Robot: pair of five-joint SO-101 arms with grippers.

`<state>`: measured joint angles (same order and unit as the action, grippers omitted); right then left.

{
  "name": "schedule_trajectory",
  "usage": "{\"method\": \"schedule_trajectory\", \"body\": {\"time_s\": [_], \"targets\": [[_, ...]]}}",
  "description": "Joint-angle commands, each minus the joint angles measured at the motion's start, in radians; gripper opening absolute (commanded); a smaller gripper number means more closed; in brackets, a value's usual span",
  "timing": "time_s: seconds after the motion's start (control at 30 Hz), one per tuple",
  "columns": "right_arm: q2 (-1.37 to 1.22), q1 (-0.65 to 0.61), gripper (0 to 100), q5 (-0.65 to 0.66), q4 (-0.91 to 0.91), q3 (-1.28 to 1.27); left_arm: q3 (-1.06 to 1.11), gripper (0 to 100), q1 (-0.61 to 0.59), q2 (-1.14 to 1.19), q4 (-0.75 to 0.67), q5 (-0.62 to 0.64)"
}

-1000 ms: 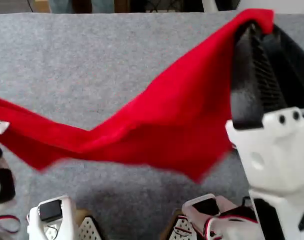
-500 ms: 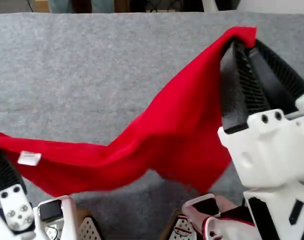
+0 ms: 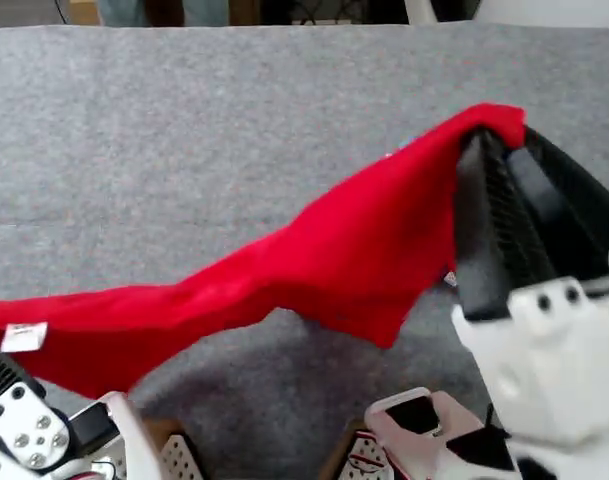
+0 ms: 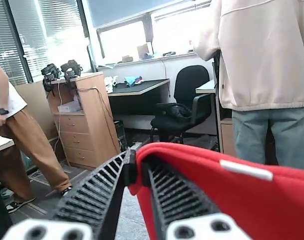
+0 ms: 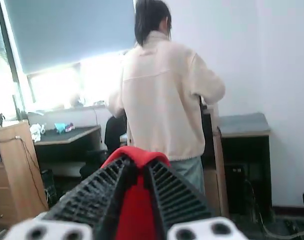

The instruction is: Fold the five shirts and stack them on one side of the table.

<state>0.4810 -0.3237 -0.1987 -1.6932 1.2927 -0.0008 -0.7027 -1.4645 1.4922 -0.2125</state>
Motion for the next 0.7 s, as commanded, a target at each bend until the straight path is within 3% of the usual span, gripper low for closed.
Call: {"method": "schedule_trajectory", "body": {"time_s": [0.0,0.17,0.4,0.5,0.67], "targets": [[0.019,0.015,1.4,0.028,-0.002,-0.002,-0.062,3,-0.008,-0.002,0.005,0.008],[0.016,0.015,1.4,0.046,0.060,-0.027,-0.077,3,-0.008,0.005,0.005,0.015],[-0.067,0.015,1.4,0.048,0.190,-0.302,0.220,3,-0.007,0.006,-0.084,0.023],[-0.120,0.015,1.4,0.051,0.316,-0.461,0.458,3,0.035,0.009,-0.256,0.057],[-0.225,0.015,1.4,0.095,0.614,-0.773,0.886,3,0.134,0.015,-0.723,0.057]]}}
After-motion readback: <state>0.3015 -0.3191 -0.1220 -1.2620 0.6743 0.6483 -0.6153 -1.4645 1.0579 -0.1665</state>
